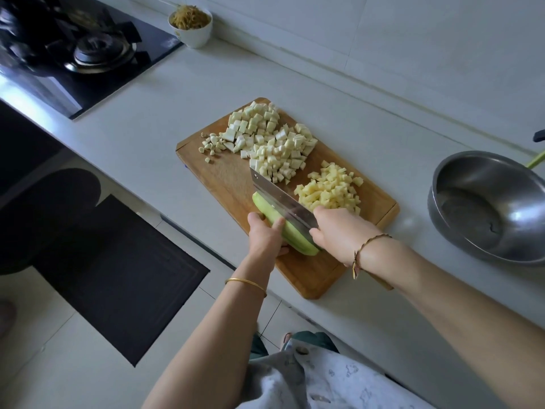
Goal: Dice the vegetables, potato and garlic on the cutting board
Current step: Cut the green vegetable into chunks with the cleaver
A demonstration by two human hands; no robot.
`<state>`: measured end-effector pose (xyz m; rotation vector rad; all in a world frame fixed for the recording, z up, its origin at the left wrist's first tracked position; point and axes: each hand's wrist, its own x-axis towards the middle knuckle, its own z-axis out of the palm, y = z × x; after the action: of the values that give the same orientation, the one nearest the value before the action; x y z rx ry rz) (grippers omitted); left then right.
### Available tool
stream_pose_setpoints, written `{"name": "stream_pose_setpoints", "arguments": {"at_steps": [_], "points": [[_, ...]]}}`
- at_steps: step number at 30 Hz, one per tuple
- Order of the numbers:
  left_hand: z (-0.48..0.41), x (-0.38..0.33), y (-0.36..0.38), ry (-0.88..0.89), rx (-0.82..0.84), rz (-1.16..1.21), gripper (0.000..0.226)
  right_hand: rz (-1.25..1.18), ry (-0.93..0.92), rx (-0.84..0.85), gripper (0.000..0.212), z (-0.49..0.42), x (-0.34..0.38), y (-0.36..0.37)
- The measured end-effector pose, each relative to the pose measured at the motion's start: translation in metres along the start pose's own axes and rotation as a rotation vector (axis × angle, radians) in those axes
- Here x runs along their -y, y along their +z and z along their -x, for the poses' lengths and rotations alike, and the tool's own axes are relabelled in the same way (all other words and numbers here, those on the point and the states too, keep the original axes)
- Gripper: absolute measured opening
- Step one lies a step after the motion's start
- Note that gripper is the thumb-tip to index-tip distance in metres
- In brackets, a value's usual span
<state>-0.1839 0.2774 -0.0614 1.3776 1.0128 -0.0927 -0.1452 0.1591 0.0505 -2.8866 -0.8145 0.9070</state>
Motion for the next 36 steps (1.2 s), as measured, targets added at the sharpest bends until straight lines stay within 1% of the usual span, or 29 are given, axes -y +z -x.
{"name": "stream_pose_setpoints", "arguments": {"at_steps": [5,9,14,18,25,27,34,36], "points": [[-0.001,-0.001,0.001,-0.036,0.008,0.031,0.029,-0.009,0.015,-0.04,0.02,-0.004,-0.004,0.022],[-0.001,-0.002,0.002,-0.061,0.002,0.032,0.028,-0.042,0.02,-0.072,0.024,-0.005,-0.005,0.037],[-0.002,-0.01,0.007,-0.112,-0.043,0.019,0.028,-0.117,-0.018,-0.01,0.02,-0.012,-0.013,0.027],[-0.001,-0.013,0.01,-0.109,-0.066,-0.003,0.027,-0.123,-0.059,0.035,0.01,-0.007,-0.022,0.006],[0.002,-0.01,0.008,-0.089,-0.04,-0.003,0.024,-0.082,-0.001,-0.074,0.017,0.0,-0.025,0.044],[0.004,-0.011,0.006,-0.098,-0.023,0.001,0.025,-0.086,0.0,-0.098,0.015,-0.001,-0.024,0.049],[0.009,-0.013,0.004,-0.123,0.005,-0.002,0.031,-0.14,0.008,-0.145,0.017,-0.009,-0.02,0.064],[0.01,-0.014,0.005,-0.12,0.009,-0.001,0.031,-0.18,0.0,-0.169,0.02,-0.014,-0.017,0.064]]}}
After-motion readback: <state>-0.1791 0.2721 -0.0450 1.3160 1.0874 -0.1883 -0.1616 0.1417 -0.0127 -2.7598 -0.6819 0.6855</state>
